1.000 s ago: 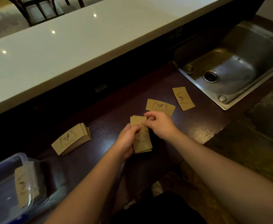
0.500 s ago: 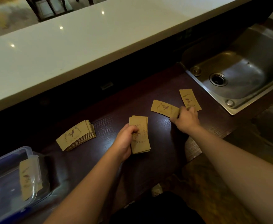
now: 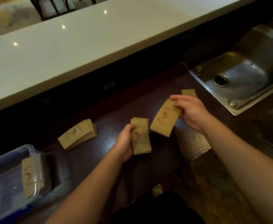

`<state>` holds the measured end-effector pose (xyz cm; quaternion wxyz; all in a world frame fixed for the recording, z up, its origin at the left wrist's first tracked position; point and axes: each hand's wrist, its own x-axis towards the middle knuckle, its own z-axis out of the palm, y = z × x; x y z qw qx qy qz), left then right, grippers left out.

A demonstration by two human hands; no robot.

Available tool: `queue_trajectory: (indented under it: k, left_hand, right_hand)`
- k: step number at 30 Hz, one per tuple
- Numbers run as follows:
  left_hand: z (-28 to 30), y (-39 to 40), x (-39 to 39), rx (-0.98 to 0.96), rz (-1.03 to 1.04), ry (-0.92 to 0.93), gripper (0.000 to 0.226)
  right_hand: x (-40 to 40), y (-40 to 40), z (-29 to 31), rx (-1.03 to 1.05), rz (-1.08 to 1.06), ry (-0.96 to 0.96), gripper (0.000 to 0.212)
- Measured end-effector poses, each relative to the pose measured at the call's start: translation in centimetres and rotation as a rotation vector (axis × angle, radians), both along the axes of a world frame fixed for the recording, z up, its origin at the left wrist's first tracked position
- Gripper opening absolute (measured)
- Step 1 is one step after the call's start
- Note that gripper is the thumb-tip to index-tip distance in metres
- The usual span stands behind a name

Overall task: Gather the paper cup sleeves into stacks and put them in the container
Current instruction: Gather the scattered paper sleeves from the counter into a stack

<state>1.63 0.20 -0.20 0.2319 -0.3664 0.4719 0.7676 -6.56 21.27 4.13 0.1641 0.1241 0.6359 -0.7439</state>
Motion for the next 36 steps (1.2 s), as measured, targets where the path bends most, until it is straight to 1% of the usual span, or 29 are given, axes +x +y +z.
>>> queue_trajectory:
  k: [2,5,8,11,13,15,17,19,22,24,26,28,32,34,35,36]
  left_hand:
    - [0.1,0.3,-0.1,0.020,-0.048,0.022,0.049]
    - [0.2,0.7,-0.2,0.080,-0.111,0.078,0.052]
    - [0.4,1.2,0.0,0.101,-0.165,0.126,0.046]
    - [0.2,1.4,0.3,0.002,-0.201,0.155,0.032]
    - [-0.1,1.3,0.5,-0.051,-0.200,0.172,0.026]
    - [-0.3,1.3,0.7,-0.062,-0.185,0.165,0.022]
    - [-0.5,1.2,0.7,-0.059,-0.167,0.154,0.019]
    - [-0.6,0.9,0.7,-0.047,-0.159,0.139,0.018]
    - [-0.5,0.4,0.7,-0.046,-0.153,0.126,0.021]
    - [-0.5,0.3,0.8,-0.044,-0.138,0.124,0.023]
    - [-0.5,0.2,0.9,-0.053,-0.122,0.125,0.022]
    - [-0.4,0.3,0.9,-0.058,-0.105,0.118,0.022]
    - [-0.5,0.3,0.9,-0.065,-0.081,0.118,0.020]
    - [-0.5,0.4,0.9,-0.056,-0.072,0.119,0.021]
    - [-0.5,0.4,0.9,-0.054,-0.066,0.119,0.022]
    - [-0.5,0.4,0.9,-0.053,-0.058,0.118,0.022]
  right_hand:
    - [0.5,-1.1,0.2,0.140,0.159,0.040,0.020]
    - [1.4,-3.1,-0.1,0.280,0.277,0.093,0.018]
    - [2.1,-4.8,-1.3,0.463,0.301,0.168,0.018]
    - [2.9,-5.8,-2.5,0.655,0.273,0.250,0.014]
    - [3.5,-6.0,-3.1,0.714,0.287,0.291,0.007]
    - [3.5,-5.8,-3.5,0.711,0.285,0.306,0.012]
    - [2.6,-4.6,-3.7,0.703,0.214,0.275,0.012]
    - [0.9,-2.6,-3.8,0.761,0.086,0.201,0.019]
    - [-1.3,1.7,-4.1,1.012,-0.118,0.134,0.028]
    - [-2.1,4.3,-4.5,1.187,-0.149,0.083,0.040]
    - [-2.6,5.7,-4.9,1.282,-0.094,-0.011,0.054]
    - [-2.7,6.1,-5.4,1.311,-0.029,-0.083,0.062]
    - [-2.0,5.3,-6.3,1.335,0.014,-0.095,0.061]
    - [-2.3,5.4,-6.4,1.248,-0.048,-0.132,0.064]
    - [-2.7,5.4,-6.2,1.160,-0.104,-0.169,0.065]
    - [-3.0,5.5,-6.0,1.069,-0.165,-0.195,0.060]
